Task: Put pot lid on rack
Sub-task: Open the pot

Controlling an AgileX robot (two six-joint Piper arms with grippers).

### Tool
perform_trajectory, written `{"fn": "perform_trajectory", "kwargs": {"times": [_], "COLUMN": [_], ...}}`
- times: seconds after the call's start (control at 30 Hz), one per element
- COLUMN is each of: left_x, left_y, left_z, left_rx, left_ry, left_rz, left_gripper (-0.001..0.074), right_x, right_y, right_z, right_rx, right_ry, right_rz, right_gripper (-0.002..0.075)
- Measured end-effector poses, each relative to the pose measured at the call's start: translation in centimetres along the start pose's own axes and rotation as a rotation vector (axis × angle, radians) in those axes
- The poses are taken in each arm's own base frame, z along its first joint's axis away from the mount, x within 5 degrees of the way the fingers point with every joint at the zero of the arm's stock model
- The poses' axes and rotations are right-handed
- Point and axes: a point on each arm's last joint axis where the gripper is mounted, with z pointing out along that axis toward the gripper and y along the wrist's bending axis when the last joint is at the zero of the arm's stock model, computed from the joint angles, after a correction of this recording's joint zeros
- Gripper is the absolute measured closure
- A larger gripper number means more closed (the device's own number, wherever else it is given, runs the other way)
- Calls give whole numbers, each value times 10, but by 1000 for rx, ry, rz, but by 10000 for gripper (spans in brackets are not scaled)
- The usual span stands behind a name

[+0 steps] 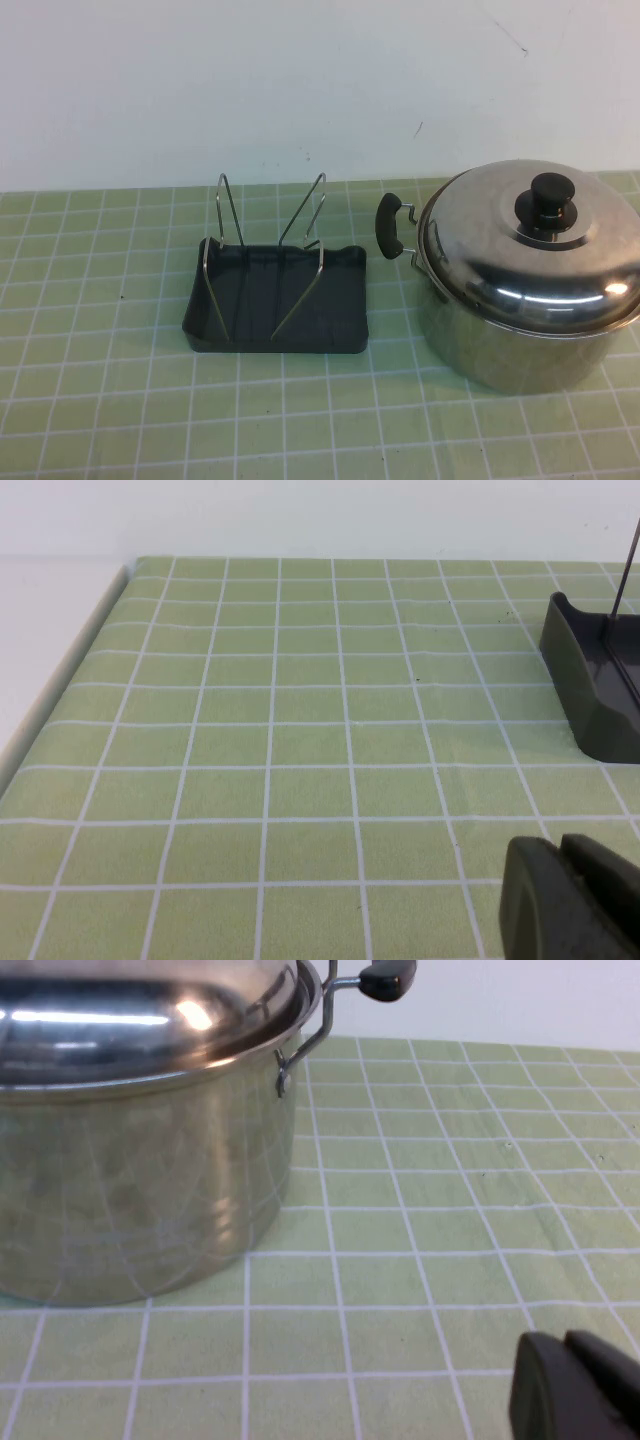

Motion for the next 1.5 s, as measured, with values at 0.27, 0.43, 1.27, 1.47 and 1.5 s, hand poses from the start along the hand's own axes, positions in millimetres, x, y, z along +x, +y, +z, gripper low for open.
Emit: {"fn": "perform_trajectory", "kwargs": {"times": [0.27, 0.43, 1.27, 1.47, 1.5], "left_x": [0, 0, 0, 0, 0], "left_y": [0, 0, 0, 0, 0], "left_z": [0, 0, 0, 0, 0], "left_rx": [0, 0, 0, 0, 0], "left_ry": [0, -1, -1, -1, -1], "left_rz": [0, 0, 0, 0, 0], "left_gripper": [738, 738, 738, 738, 738], "right_x": [0, 0, -89, -96, -95], "right_y": [0, 0, -10, -9, -9], "right_z": [0, 0, -57, -59, -58], "right_rx": [0, 0, 26, 24, 19], "right_ry": [0, 0, -212, -295, -295], "right_rz": [0, 0, 18, 20, 26], "right_gripper": [727, 727, 727, 727, 727]}}
